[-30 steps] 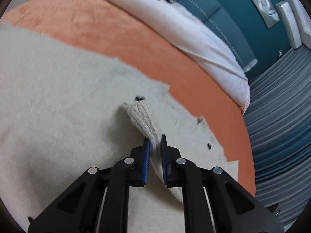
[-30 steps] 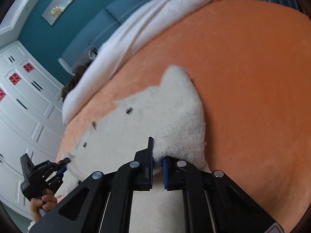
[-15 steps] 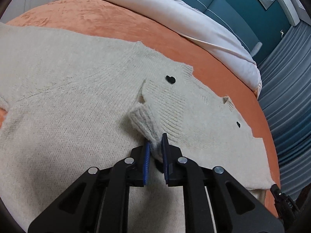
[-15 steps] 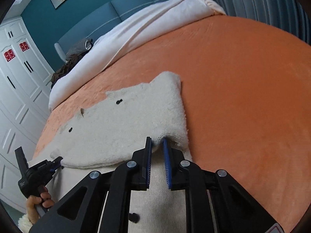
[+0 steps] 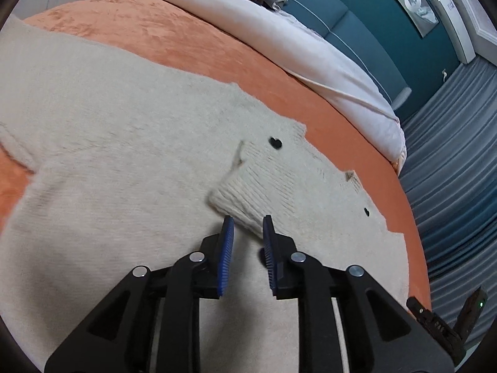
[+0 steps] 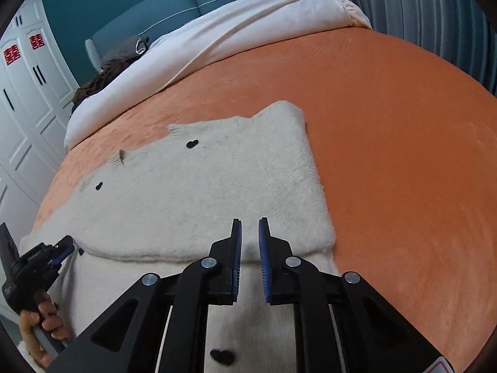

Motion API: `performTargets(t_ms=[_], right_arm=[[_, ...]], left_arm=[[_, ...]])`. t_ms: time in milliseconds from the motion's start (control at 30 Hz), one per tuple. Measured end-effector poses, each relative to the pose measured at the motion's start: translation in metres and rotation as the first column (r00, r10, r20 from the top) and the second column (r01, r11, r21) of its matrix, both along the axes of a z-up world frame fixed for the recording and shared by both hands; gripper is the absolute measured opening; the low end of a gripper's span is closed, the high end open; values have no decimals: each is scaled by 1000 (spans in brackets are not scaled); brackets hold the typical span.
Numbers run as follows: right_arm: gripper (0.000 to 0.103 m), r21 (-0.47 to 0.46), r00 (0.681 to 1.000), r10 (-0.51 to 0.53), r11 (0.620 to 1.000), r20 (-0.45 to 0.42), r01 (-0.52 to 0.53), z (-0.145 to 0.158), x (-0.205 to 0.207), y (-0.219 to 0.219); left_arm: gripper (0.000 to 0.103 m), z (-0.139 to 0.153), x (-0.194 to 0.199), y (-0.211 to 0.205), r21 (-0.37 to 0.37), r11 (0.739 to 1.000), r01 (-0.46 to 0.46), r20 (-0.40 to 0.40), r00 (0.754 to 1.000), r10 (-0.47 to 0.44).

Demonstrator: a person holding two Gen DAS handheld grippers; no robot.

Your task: Fold small clothes

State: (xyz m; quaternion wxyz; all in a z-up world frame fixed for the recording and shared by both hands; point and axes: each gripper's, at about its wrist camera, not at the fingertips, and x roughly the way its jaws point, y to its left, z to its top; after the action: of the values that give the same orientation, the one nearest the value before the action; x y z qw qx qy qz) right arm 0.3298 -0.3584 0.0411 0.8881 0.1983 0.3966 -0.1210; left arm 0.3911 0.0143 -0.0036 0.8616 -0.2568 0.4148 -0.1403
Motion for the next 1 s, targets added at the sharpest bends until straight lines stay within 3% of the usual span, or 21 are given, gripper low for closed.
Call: performTargets(t_ms=[133, 200, 267, 367, 433, 533, 567, 600, 633, 667, 733, 767, 833, 900, 1000], right_arm=[[18, -21, 993, 117, 993, -29, -117, -7, -36, 48], [19, -69, 986, 161, 984, -41, -164, -15, -52, 75], [29, -102, 982, 185, 977, -44, -188, -27, -66, 94], [35, -144, 984, 171, 974, -50, -176, -37, -73, 105], [38, -144, 984, 170, 974, -61, -177, -39, -72, 105], [39, -121, 984, 170, 977, -57, -175, -42, -74, 102], [40, -117, 984, 170, 977, -58, -176, -42, -74, 102], [40, -120, 984, 170, 977, -58, -176, -43, -74, 103], [41, -128, 984, 170, 976, -60, -177, -43, -74, 103], [42, -138, 983, 171, 974, -62, -178, -44, -74, 105], [43, -147, 983, 173, 973, -62, -180, -45, -74, 107], [43, -143, 983, 173, 973, -59, -180, -45, -74, 106], [43, -126, 984, 173, 976, -48, -178, -46, -77, 104], [44, -103, 984, 173, 979, -35, -175, -47, -78, 101], [45, -80, 984, 175, 981, -21, -176, -47, -79, 98]], left_arm=[[57, 12, -5, 100, -13, 985, -173, -9, 985, 173], [60, 13, -3, 162, 3, 956, -292, -29, 956, 292], [60, 15, -3, 232, 39, 900, -434, -44, 899, 435], [62, 17, -3, 326, 77, 782, -618, -58, 781, 622], [64, 14, 0, 369, 83, 721, -688, -96, 715, 693], [59, 5, 9, 400, 22, 696, -718, -140, 687, 713], [57, 5, 13, 403, 24, 697, -716, -139, 688, 712], [48, 5, 20, 403, 29, 712, -702, -144, 702, 698], [23, 5, 26, 402, 27, 731, -682, -153, 720, 677], [10, 5, 35, 399, 16, 757, -653, -174, 744, 645], [8, 14, 44, 385, -13, 764, -645, -157, 756, 636], [7, 31, 46, 373, -34, 776, -630, -98, 774, 625], [7, 65, 49, 343, -39, 824, -565, 1, 825, 565], [7, 111, 52, 289, -44, 900, -434, 124, 891, 436], [7, 164, 46, 185, 9, 979, -204, 276, 941, 194]])
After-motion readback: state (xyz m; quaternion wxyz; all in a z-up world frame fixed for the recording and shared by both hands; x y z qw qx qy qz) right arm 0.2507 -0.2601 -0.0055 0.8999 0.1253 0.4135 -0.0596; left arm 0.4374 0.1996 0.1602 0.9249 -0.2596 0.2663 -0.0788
